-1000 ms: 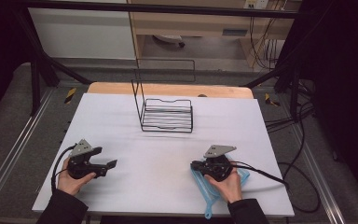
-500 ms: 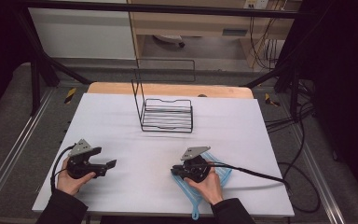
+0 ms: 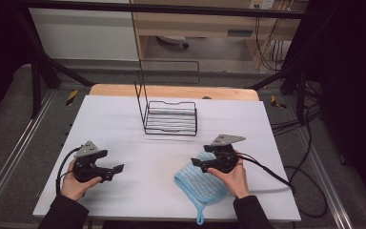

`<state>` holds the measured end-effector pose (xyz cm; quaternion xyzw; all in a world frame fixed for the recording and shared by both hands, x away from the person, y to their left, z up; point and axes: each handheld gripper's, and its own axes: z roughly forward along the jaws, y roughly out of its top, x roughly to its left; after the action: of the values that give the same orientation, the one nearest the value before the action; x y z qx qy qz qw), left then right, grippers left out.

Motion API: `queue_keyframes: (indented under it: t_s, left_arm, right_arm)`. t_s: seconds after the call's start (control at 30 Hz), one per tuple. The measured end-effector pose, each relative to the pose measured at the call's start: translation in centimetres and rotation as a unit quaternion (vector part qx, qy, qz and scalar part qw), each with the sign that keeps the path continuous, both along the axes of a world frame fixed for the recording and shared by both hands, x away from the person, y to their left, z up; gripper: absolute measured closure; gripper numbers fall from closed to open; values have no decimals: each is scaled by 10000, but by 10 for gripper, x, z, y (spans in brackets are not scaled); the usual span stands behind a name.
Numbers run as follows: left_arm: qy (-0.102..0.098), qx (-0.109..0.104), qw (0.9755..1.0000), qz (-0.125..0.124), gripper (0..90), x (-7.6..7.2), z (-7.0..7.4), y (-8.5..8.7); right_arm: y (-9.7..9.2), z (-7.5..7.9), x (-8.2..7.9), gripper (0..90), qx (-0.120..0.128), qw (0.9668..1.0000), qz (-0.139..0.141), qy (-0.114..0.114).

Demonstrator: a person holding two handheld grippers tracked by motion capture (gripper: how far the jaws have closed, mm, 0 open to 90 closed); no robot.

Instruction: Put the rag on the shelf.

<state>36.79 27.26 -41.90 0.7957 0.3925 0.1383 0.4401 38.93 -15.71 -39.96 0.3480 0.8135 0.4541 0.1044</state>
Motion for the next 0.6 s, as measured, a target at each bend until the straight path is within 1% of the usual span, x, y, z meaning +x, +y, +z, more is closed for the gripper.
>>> queue_keyframes:
  t_s: [0.03,0.07,0.1,0.13,0.17,0.23,0.3,0.33,0.37,0.4,0.43,0.47,0.5,0.6]
  left_arm:
    - [18,-13,10000,-27,74,1,2,-4]
    - [31,-26,10000,-37,74,1,3,-6]
    - [22,-12,10000,-71,74,1,5,-11]
    - [22,-12,10000,-71,74,1,5,-11]
    - [29,-7,9999,-96,76,2,8,-18]
    - [9,-22,9998,-179,90,2,12,-28]
    - [8,-3,9997,-244,104,2,14,-37]
    - [7,43,9996,-289,110,2,15,-43]
    - [18,88,9994,-333,117,3,15,-48]
    - [29,98,9993,-366,125,3,16,-55]
    - [29,98,9993,-366,136,3,16,-55]
    - [79,108,9990,-419,150,5,16,-66]
    - [96,117,9990,-430,160,6,16,-71]
    - [153,203,9984,-503,196,9,16,-92]
  right_arm:
    - [-7,-1,2,233,-23,9999,-90,-36]
    - [-15,-2,3,228,-54,9998,-208,-8]
    - [-21,-3,4,226,-75,9997,-221,-18]
    - [-28,-5,4,218,-109,9995,-280,-34]
    - [-32,-7,4,199,-136,9989,-446,2]
    - [-41,-11,3,183,-255,9978,-605,89]
    - [-47,-15,1,181,-324,9968,-719,151]
    - [-50,-17,-1,181,-324,9963,-764,232]
    - [-53,-19,-1,182,-338,9961,-774,255]
    - [-55,-21,-2,190,-334,9958,-810,267]
    - [-58,-23,-4,202,-338,9955,-827,308]
    - [-60,-25,-5,216,-314,9954,-851,310]
    - [-63,-27,-5,236,-319,9950,-881,334]
    - [-69,-32,-8,291,-267,9940,-965,436]
